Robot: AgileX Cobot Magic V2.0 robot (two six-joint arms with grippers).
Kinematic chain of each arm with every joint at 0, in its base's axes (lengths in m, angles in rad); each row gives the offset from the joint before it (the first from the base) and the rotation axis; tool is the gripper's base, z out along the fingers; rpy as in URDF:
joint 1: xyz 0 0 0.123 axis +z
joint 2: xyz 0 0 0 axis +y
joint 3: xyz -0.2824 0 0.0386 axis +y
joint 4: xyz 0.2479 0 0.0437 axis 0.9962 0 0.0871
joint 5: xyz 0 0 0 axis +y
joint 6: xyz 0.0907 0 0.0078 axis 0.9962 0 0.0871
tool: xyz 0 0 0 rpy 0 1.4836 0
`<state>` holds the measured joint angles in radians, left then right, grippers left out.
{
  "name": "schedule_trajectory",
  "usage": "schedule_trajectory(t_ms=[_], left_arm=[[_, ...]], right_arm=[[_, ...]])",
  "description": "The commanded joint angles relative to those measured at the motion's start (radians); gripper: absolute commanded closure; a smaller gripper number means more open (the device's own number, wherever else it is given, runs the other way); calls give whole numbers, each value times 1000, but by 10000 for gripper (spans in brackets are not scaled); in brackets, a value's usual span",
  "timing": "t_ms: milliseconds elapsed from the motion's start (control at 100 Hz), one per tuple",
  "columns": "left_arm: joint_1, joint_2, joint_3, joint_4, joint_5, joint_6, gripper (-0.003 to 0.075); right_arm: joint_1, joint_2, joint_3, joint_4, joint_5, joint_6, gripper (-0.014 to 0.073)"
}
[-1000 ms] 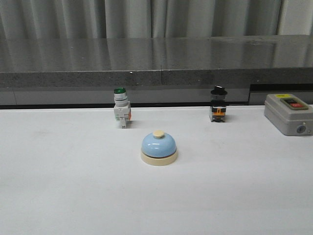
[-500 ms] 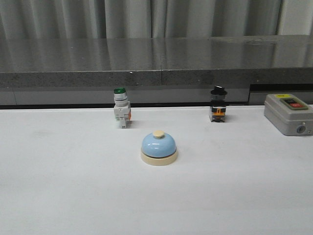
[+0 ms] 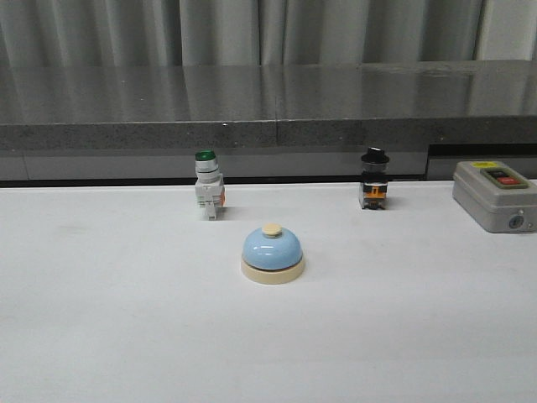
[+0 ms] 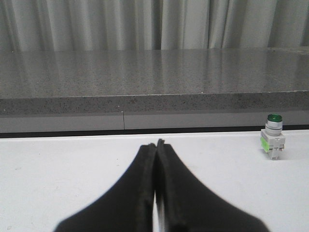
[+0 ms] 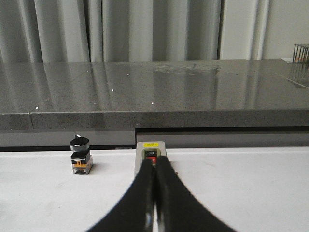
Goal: Place and press bell with both arms
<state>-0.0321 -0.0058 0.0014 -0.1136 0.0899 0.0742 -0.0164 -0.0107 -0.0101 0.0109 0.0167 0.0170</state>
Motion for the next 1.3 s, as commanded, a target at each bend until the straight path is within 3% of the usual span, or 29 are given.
schedule_trajectory(t_ms=[0, 260, 1290], left_arm=[[-2, -28, 43, -2, -73, -3, 741], [-2, -28, 43, -2, -73, -3, 741], [-2, -28, 43, -2, -73, -3, 741]], right_arm=[[-5, -15, 12, -11, -148, -2, 662], [-5, -15, 22, -11, -52, -2, 662], [-5, -15, 22, -11, -52, -2, 662]])
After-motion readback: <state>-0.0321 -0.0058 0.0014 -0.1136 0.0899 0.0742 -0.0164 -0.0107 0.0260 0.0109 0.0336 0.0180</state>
